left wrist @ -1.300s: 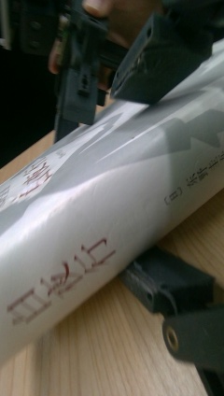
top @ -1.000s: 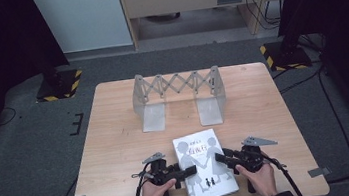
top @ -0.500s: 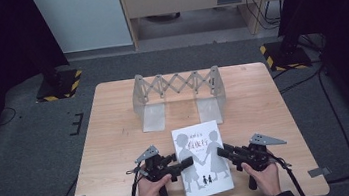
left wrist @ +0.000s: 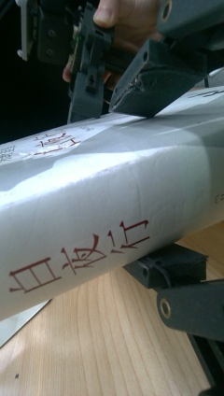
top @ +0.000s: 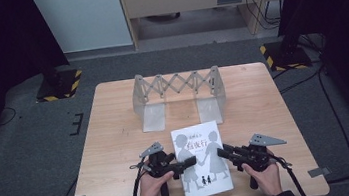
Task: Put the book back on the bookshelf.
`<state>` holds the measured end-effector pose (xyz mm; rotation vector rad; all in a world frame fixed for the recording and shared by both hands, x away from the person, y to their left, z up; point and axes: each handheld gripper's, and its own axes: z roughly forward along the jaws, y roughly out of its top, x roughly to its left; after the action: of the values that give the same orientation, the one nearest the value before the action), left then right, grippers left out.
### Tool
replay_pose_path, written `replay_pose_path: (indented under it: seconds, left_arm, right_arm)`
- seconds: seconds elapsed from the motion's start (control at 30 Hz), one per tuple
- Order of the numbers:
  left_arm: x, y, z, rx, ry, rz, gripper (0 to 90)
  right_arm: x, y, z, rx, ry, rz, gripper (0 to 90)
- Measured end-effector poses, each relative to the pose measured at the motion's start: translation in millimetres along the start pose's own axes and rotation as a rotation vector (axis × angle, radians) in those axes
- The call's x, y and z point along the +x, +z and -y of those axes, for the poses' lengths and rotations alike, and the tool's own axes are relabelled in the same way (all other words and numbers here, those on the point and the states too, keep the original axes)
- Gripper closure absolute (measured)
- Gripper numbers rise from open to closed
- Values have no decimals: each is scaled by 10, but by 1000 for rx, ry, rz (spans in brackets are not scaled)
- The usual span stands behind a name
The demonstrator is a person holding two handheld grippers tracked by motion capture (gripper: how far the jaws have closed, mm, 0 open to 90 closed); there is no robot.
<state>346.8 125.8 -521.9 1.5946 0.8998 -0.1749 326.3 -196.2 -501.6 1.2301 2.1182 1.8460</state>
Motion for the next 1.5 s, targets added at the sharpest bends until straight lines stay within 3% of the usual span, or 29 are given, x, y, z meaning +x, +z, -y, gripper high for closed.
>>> replay_pose_path:
  seconds: [0.23, 0.27, 0.33, 0.5, 0.6, 0.73, 0.8, 0.9, 0.97, 1.23, 1.3, 1.33, 1.37, 1.43, 1.47, 1.5]
  left_arm:
    - [22, -7, -11, -8, -37, 46, 344]
    - [23, 5, -8, -3, -48, 71, 355]
    - [16, -1, -17, 13, -52, 76, 367]
    - [-6, 38, -20, 13, -51, 63, 353]
    - [0, 50, -30, -22, -59, 70, 366]
    - [-2, 61, -34, -30, -65, 65, 368]
    - [1, 45, -41, -27, -101, 78, 395]
    - [-4, 28, -54, -21, -123, 87, 438]
    - [-33, 6, -65, -35, -143, 96, 469]
    - [-154, -83, -156, -58, -141, 74, 512]
    - [-195, -127, -208, -66, -118, 61, 519]
    - [-216, -154, -233, -73, -106, 54, 523]
    - [-238, -187, -266, -78, -90, 45, 523]
    - [-278, -263, -334, -82, -62, 16, 528]
    - [-284, -279, -348, -83, -57, 8, 529]
    - [-284, -279, -348, -83, -57, 8, 529]
  right_arm:
    - [-27, 1, 6, -1, 24, -15, 688]
    - [-26, 7, 6, 1, 23, -20, 687]
    - [-10, 20, 2, 7, 23, -28, 687]
    - [5, 32, 8, 8, 13, -36, 688]
    - [17, 36, 9, 8, 13, -44, 688]
    - [5, 32, 11, 8, 20, -45, 688]
    - [1, 30, 13, 8, 27, -43, 688]
    - [0, 28, 15, 10, 34, -47, 687]
    - [-13, 35, 19, 11, 52, -54, 669]
    - [-78, -25, -10, 3, 60, -60, 573]
    - [-127, -80, -25, -17, 66, -38, 558]
    - [-195, -148, -37, -37, 73, -1, 529]
    - [-195, -148, -37, -37, 73, -1, 529]
    - [-307, -257, -35, -47, 66, 111, 493]
    - [-343, -285, -31, -42, 59, 144, 483]
    - [-343, -285, -31, -42, 59, 144, 483]
